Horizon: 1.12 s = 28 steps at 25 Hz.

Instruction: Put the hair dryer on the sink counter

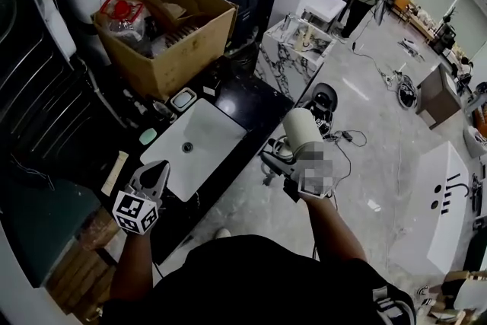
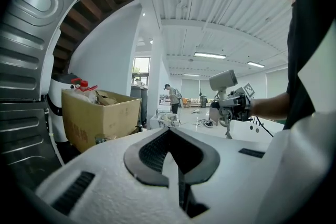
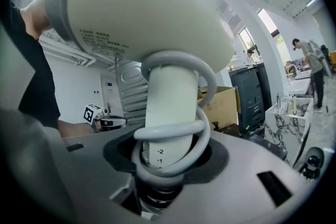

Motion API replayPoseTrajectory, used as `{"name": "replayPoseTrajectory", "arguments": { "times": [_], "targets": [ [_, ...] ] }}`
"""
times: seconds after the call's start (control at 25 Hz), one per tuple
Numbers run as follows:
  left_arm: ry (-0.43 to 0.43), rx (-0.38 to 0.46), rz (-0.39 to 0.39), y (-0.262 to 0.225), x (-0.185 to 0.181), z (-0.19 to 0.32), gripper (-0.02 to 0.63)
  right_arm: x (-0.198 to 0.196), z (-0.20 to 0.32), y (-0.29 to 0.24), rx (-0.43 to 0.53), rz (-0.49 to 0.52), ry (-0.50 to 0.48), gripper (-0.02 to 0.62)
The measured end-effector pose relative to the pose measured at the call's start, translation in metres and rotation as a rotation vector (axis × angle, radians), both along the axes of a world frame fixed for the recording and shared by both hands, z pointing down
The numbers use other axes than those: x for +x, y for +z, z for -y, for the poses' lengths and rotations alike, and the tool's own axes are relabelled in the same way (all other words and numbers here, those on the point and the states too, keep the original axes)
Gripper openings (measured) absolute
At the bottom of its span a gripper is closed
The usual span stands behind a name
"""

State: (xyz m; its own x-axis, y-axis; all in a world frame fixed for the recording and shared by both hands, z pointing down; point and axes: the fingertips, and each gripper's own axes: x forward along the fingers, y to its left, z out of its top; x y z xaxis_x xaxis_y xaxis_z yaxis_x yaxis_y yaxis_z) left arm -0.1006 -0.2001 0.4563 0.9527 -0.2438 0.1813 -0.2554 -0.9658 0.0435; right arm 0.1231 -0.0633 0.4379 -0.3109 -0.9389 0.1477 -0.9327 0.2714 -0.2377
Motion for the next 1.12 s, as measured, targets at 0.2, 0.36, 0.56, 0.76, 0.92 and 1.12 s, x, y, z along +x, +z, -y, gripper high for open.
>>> {"name": "replayPoseTrajectory", "arguments": {
  "times": [0.2, 0.36, 0.56, 0.76, 0.92, 1.12],
  "targets": [
    [0.002, 0.005, 0.007, 0.000, -0.001, 0.020, 0.014, -0.005, 0.022, -0.004, 0.009, -0.009, -0.004, 0.193],
    [-0.002, 0.011, -0.003, -0.008, -0.006, 0.028, 0.014, -0.008, 0.033, -0.010, 0.022, -0.015, -0.003, 0.193],
    [-0.018, 0.012, -0.014, -0.011, -0.013, 0.031, 0.014, -0.012, 0.037, -0.013, 0.023, -0.019, -0.015, 0.193],
    [-0.047, 0.017, -0.026, -0.020, -0.021, 0.037, 0.014, -0.013, 0.048, -0.019, 0.025, -0.028, -0.034, 0.193],
    [-0.070, 0.009, -0.026, -0.019, -0.028, 0.035, 0.014, -0.013, 0.057, -0.021, 0.029, -0.035, -0.061, 0.193],
    [-0.112, 0.008, -0.010, -0.014, -0.034, 0.036, 0.014, -0.007, 0.077, -0.019, 0.026, -0.041, -0.096, 0.193]
  ]
}}
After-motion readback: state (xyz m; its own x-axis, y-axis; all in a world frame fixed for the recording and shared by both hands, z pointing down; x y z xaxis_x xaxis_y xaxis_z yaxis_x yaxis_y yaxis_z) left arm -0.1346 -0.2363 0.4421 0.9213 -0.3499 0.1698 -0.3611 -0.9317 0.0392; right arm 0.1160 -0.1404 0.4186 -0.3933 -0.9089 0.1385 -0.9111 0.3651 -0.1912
